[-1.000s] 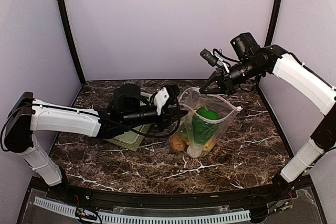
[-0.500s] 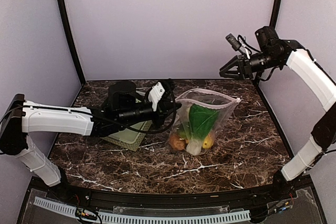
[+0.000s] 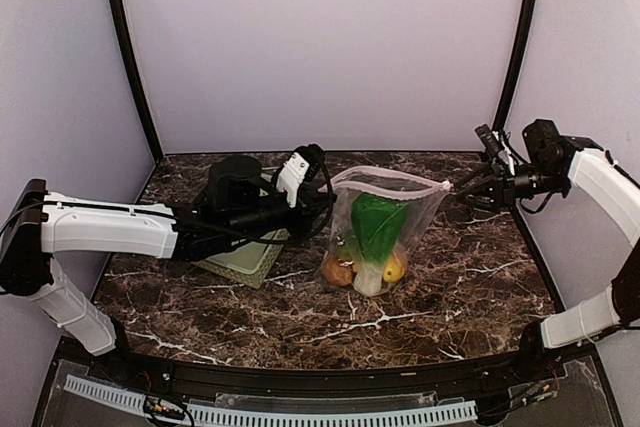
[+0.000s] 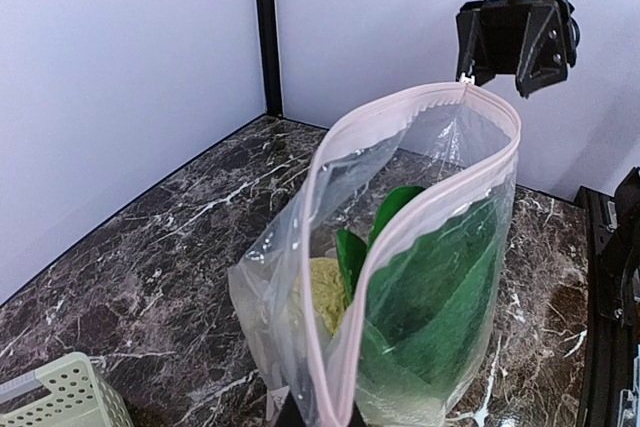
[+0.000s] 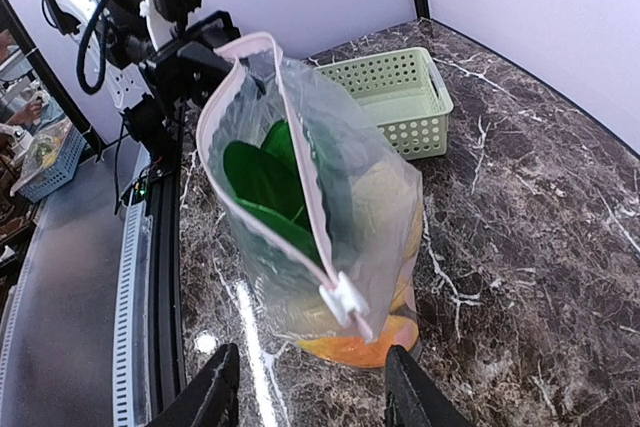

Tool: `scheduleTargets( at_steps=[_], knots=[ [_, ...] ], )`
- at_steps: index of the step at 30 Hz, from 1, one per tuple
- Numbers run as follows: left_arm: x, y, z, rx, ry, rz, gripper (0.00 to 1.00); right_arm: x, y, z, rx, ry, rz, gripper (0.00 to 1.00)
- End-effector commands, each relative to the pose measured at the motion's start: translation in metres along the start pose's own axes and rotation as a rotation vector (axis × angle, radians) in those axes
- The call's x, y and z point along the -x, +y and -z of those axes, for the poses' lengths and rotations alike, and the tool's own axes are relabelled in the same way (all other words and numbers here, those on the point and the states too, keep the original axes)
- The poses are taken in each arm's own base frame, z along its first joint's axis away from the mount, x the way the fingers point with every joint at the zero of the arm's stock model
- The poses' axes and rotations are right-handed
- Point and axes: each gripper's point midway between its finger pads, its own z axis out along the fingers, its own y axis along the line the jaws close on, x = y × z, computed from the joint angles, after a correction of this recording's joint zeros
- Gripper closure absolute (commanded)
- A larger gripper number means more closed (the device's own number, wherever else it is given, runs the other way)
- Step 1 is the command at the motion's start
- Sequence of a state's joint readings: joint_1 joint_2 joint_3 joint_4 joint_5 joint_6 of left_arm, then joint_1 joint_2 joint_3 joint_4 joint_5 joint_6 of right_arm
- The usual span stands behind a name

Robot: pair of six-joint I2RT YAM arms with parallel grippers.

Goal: Place the food in the zip-top bag and seal the zipper
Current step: Pass from the right arm to the left, then hold the zipper food storage bag at the center of the board.

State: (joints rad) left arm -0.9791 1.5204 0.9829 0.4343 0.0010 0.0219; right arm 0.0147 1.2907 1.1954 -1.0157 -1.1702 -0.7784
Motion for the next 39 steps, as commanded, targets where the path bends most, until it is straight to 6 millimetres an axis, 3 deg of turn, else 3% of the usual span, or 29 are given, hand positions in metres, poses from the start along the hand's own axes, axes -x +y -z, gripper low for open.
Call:
scheduleTargets(
  at_steps=[1,11,17,24,32,35,39],
  knots=[
    [0.013,0.012,0.012,0.054,-0.023,0.043,0.99,-0.017,-0.002,-0.006,0.002,-0.030,0.131,0.53],
    [0.009,0.008,0.012,0.033,-0.029,0.050,0.99,-0.010,-0.024,-0.016,-0.026,-0.059,0.184,0.57],
    [0.007,0.008,0.012,0.037,-0.028,0.053,0.99,-0.014,-0.021,-0.038,0.041,-0.026,0.189,0.69],
    [0.005,0.010,0.010,0.047,-0.024,0.055,0.99,-0.007,-0.015,-0.042,0.059,-0.030,0.213,0.86],
    [0.004,0.010,0.008,0.046,-0.025,0.064,0.99,0.003,-0.009,-0.036,0.034,-0.039,0.244,0.92],
    [0.003,0.011,0.009,0.049,-0.024,0.066,0.99,0.008,-0.007,-0.034,0.034,-0.048,0.247,0.86],
    [0.003,0.011,0.010,0.051,-0.023,0.065,0.99,0.012,-0.006,-0.034,0.035,-0.058,0.247,0.87]
  ],
)
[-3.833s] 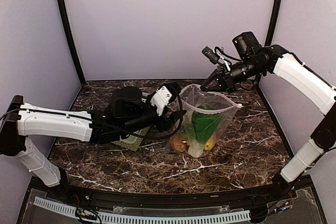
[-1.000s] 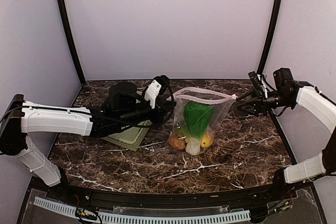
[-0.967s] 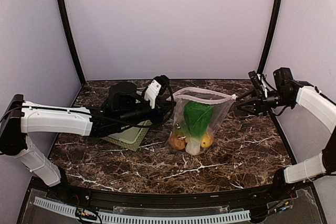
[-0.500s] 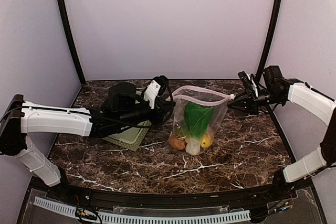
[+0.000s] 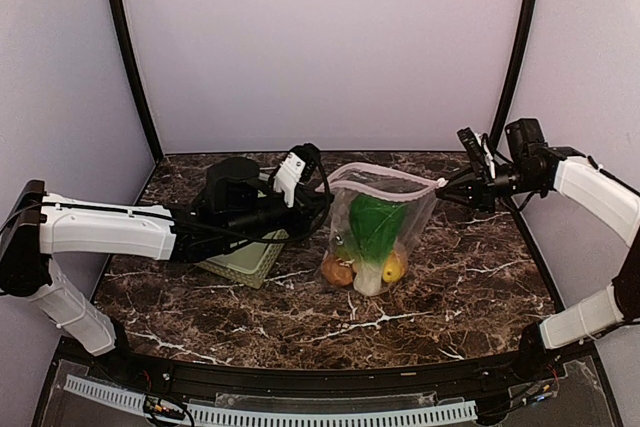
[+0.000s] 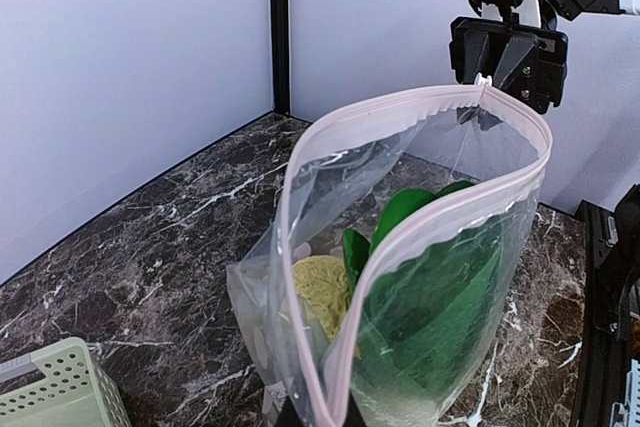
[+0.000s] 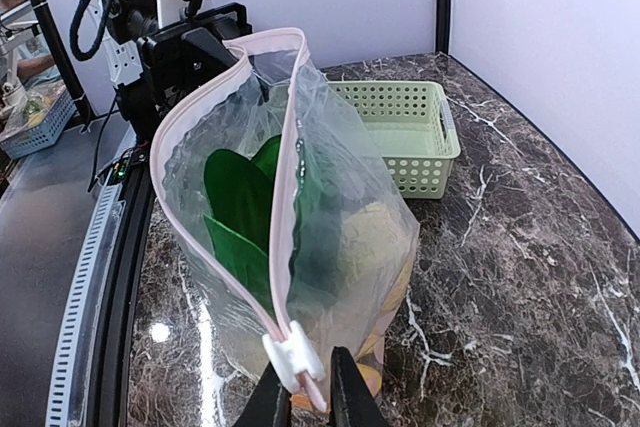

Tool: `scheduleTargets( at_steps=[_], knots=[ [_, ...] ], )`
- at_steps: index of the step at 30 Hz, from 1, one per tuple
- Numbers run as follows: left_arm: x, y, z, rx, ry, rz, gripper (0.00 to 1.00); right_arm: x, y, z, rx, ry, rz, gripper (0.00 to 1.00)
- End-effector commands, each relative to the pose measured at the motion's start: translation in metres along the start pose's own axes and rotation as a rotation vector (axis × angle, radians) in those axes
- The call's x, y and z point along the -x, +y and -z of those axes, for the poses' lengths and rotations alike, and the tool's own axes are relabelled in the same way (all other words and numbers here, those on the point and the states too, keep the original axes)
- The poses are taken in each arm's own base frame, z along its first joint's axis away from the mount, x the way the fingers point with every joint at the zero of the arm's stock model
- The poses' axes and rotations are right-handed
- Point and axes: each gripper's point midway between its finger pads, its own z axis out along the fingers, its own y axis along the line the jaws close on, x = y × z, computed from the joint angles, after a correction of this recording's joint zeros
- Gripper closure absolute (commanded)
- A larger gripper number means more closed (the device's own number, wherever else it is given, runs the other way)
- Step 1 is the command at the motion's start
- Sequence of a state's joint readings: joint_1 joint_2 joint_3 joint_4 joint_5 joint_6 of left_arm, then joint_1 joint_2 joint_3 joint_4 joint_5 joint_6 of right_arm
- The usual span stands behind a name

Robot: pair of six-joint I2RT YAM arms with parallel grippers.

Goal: Place the food in the zip-top bag and seal the zipper
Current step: Hold the zipper food storage bag at the center of the board.

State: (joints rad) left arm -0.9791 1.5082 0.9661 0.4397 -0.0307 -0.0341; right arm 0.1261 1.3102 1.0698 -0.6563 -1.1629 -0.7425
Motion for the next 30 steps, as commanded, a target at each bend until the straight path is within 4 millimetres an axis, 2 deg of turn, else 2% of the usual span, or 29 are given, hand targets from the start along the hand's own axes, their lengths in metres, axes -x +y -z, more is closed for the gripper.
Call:
scheduleTargets(
  at_steps=[1,4,7,12,13,14,15,17,18,19,20,21,22,23,26,27,30],
  knots=[
    [0.005,0.005,0.006,0.019,-0.022,0.009,0.99,0.017,0.002,0.003,-0.005,-0.028,0.045,0.88],
    [0.003,0.006,0.007,0.022,-0.019,0.012,0.99,0.016,0.001,0.002,-0.001,-0.027,0.034,0.96],
    [0.004,0.007,0.008,0.028,-0.022,0.012,0.99,0.015,0.002,0.001,-0.001,-0.025,0.030,1.00],
    [0.011,0.013,0.017,0.064,-0.013,-0.020,0.99,0.025,0.008,0.005,-0.015,-0.015,0.058,1.00],
    [0.013,0.014,0.020,0.070,-0.009,-0.054,0.96,0.030,0.010,0.006,-0.023,-0.007,0.068,1.00],
    [0.020,0.015,0.025,0.072,0.002,-0.067,0.92,0.034,0.011,0.007,-0.033,0.005,0.075,1.00],
    [0.026,0.015,0.029,0.074,0.011,-0.090,0.78,0.038,0.013,0.008,-0.040,0.018,0.085,1.00],
    [0.049,0.010,0.041,0.048,0.026,-0.117,0.57,0.048,0.017,0.010,-0.054,0.042,0.108,1.00],
    [0.069,0.007,0.050,0.033,0.025,-0.125,0.53,0.054,0.019,0.010,-0.057,0.052,0.119,1.00],
    [0.079,0.000,0.054,-0.003,0.024,-0.133,0.46,0.058,0.020,0.010,-0.062,0.066,0.127,1.00],
    [0.099,-0.005,0.061,-0.030,0.020,-0.134,0.43,0.062,0.022,0.010,-0.065,0.082,0.131,1.00],
    [0.097,-0.013,0.060,-0.080,0.060,-0.133,0.39,0.067,0.022,0.010,-0.070,0.099,0.140,1.00],
    [0.127,-0.019,0.065,-0.101,0.010,-0.133,0.38,0.072,0.023,0.011,-0.078,0.115,0.147,1.00],
    [0.142,-0.027,0.063,-0.143,0.005,-0.134,0.37,0.076,0.023,0.011,-0.086,0.132,0.152,1.00],
    [0.160,-0.049,0.049,-0.228,-0.010,-0.142,0.36,0.088,0.025,0.010,-0.107,0.188,0.163,1.00],
    [0.166,-0.054,0.038,-0.243,-0.017,-0.150,0.35,0.089,0.026,0.011,-0.112,0.206,0.158,1.00],
    [0.169,-0.081,0.014,-0.303,-0.022,-0.189,0.34,0.089,0.027,0.011,-0.127,0.255,0.138,1.00]
  ],
)
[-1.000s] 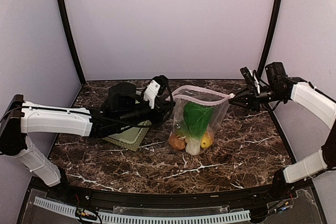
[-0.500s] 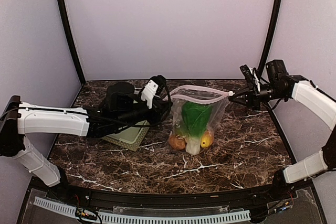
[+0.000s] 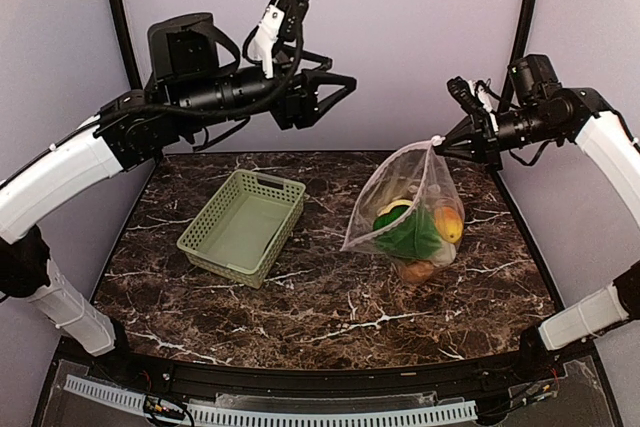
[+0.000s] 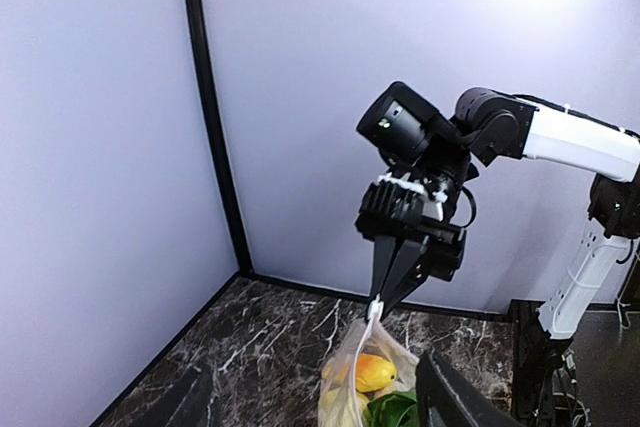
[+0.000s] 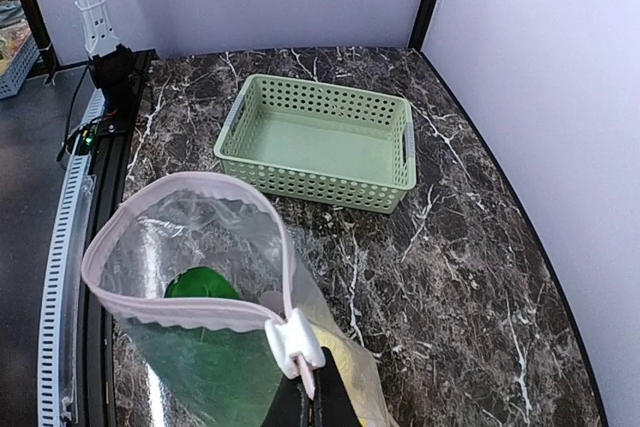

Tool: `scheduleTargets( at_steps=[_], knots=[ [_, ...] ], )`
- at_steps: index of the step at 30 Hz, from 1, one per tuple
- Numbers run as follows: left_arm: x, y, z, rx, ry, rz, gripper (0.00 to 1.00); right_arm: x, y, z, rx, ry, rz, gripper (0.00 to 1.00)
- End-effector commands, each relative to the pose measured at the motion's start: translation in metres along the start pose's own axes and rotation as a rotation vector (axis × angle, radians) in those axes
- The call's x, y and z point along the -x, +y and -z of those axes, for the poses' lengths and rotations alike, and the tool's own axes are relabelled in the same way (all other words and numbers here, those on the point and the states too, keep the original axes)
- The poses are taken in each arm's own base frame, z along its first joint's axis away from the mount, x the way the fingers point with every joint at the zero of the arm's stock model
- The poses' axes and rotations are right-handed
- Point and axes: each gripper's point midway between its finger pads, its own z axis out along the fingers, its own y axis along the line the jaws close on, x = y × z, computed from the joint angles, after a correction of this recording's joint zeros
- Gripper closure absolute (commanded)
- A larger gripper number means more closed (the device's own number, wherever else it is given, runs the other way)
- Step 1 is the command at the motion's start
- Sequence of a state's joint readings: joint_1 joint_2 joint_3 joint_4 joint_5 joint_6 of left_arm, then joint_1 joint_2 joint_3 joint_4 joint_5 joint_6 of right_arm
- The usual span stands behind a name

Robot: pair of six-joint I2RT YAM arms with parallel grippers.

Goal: Place the food in the zip-top bag and seal the zipper
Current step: Hold the zipper food storage bag at the center of the board, then zip the zipper of the food storage bag.

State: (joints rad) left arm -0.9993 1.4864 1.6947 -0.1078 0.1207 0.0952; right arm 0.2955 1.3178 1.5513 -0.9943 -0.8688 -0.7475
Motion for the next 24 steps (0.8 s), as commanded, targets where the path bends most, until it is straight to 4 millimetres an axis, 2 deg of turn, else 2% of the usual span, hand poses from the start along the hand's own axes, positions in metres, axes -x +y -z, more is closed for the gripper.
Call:
scheduleTargets(
  at_steps=[1,6,8,9,10,13,19,21,24],
  knots=[
    [-0.062,-0.043,-0.058,-0.164,0.179,-0.026,0.34,-0.009,0.003,0.001,-0.017,0.119,-0.052,1.00],
    [-0.072,-0.068,-0.101,-0.195,0.177,-0.032,0.32,-0.023,0.002,0.002,-0.059,0.191,-0.086,1.00],
    [-0.085,-0.072,-0.119,-0.190,0.185,-0.038,0.32,-0.025,0.001,0.003,-0.072,0.203,-0.098,1.00],
    [-0.079,-0.072,-0.122,-0.182,0.168,-0.042,0.32,-0.026,0.000,0.003,-0.078,0.208,-0.105,1.00],
    [-0.086,-0.072,-0.127,-0.179,0.177,-0.045,0.32,-0.025,-0.001,0.004,-0.083,0.210,-0.111,1.00],
    [-0.087,-0.072,-0.134,-0.178,0.165,-0.062,0.35,-0.023,-0.001,0.005,-0.079,0.211,-0.120,1.00],
    [-0.097,-0.069,-0.140,-0.161,0.174,-0.107,0.46,-0.014,0.006,0.006,-0.034,0.187,-0.126,1.00],
    [-0.093,-0.073,-0.136,-0.188,0.173,-0.108,0.51,-0.012,0.010,0.007,-0.024,0.180,-0.126,1.00],
    [-0.078,-0.080,-0.123,-0.236,0.140,-0.100,0.55,-0.011,0.016,0.007,-0.004,0.170,-0.122,1.00]
  ],
)
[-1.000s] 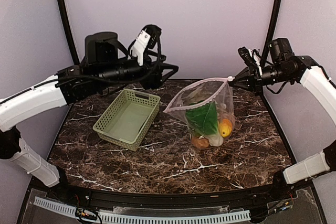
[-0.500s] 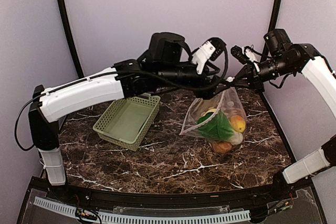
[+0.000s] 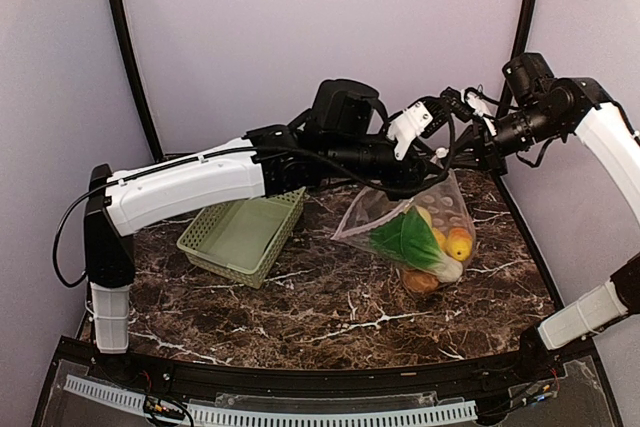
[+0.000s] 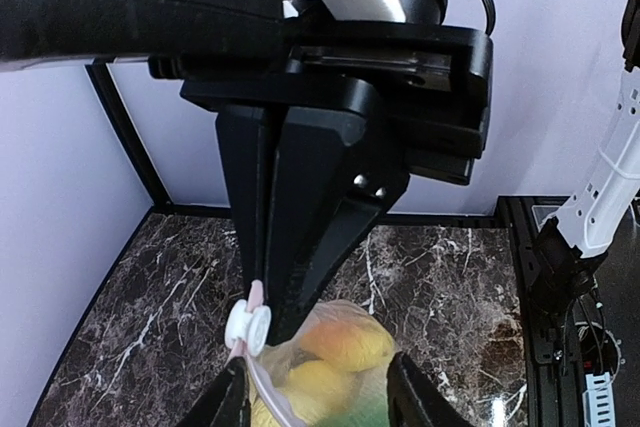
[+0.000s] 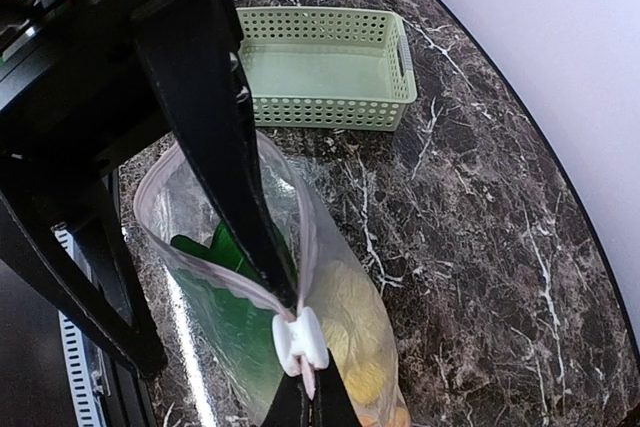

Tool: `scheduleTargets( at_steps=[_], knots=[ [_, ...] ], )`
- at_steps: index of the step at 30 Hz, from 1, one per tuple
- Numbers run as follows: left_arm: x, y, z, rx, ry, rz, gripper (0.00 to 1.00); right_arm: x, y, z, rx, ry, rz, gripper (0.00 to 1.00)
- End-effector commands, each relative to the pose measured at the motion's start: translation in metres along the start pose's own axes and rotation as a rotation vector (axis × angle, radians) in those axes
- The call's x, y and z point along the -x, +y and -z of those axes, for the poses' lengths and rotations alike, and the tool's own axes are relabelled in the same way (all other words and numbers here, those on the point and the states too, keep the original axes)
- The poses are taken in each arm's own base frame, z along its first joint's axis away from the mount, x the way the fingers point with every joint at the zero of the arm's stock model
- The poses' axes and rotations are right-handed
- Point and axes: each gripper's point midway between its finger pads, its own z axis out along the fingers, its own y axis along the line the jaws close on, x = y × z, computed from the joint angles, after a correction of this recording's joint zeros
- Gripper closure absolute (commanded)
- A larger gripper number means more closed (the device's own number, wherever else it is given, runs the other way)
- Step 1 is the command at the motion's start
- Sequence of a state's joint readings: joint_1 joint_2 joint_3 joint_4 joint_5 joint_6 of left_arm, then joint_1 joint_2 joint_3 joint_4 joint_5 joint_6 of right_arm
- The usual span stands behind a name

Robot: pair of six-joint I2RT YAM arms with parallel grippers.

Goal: Place the food in the zip-top bag and seal the zipper
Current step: Zip the zipper of the food storage bag.

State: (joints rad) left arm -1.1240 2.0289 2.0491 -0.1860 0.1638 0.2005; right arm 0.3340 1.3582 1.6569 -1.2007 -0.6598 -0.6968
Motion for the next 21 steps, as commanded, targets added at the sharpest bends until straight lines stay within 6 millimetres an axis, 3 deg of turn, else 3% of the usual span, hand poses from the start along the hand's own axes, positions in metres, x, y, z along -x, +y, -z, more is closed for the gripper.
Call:
scheduleTargets(
  at_steps=[1,5,10,21],
  knots=[
    [0.046,-0.004,0.037,-0.021,-0.106,-0.029,0.55,0.011,0.017,0.006,0.055,-0.042,0.011,1.00],
    [0.050,0.006,0.043,0.036,-0.129,-0.036,0.47,0.011,0.021,0.006,0.069,-0.047,0.013,1.00],
    [0.042,0.008,0.031,0.036,-0.114,-0.024,0.44,0.014,0.025,0.007,0.075,-0.060,0.020,1.00],
    [0.036,0.000,0.019,-0.056,-0.096,0.027,0.60,0.015,0.034,0.011,0.080,-0.071,0.036,1.00]
  ],
)
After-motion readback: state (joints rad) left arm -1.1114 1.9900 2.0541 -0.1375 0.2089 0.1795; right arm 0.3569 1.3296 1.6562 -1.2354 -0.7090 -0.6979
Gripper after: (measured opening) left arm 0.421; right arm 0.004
